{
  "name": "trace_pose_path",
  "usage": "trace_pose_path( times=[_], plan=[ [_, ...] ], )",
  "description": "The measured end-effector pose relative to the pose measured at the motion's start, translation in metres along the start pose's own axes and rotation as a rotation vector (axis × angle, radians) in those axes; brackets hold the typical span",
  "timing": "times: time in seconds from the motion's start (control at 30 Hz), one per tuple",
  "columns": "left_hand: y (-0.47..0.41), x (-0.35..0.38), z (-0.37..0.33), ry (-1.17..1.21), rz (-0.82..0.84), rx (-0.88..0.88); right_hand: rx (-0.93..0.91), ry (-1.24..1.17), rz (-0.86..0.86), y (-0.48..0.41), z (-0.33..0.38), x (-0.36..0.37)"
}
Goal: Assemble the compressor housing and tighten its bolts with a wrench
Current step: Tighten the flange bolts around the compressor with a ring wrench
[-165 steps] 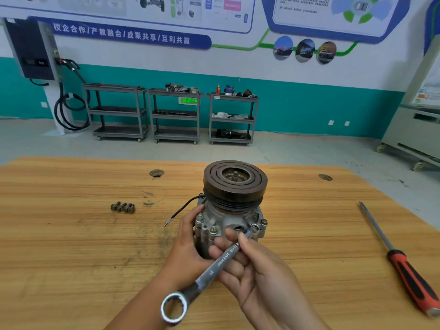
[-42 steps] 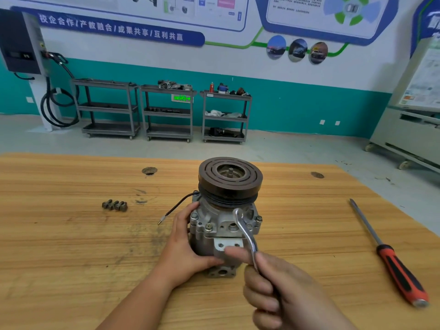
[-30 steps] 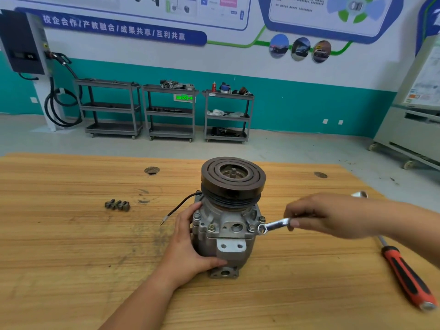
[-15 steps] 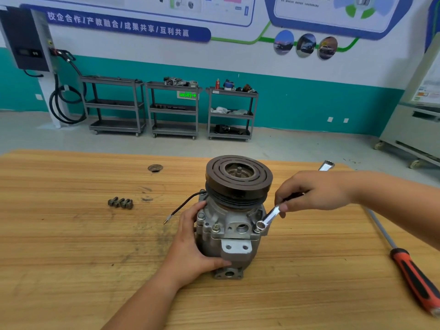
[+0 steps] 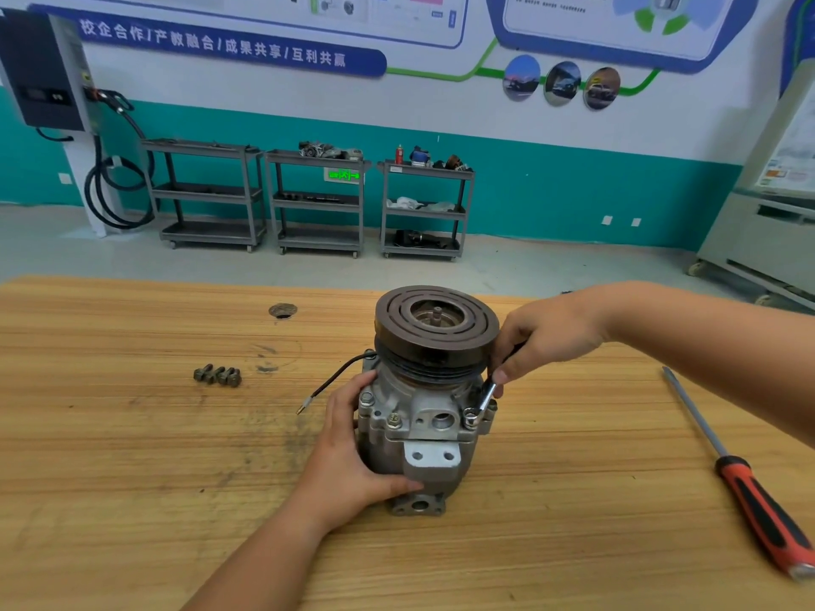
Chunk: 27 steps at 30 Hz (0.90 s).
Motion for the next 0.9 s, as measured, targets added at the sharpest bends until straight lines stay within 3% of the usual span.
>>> trace_pose_path(
  times=[0.9],
  plan=[
    [0.0,-0.001,-0.001,0.015,-0.002,0.007,0.051,-0.028,-0.074,0.005,0.003,0.015]
  ],
)
Point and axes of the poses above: each hand's wrist, its own y-axis away from the middle knuckle, its own x-axis out of the palm, z = x × y, the point moved 1 cm from there along -y, towards the middle knuckle, and after that the axes turned 3 degrees about -x, right-handed, at the moved point
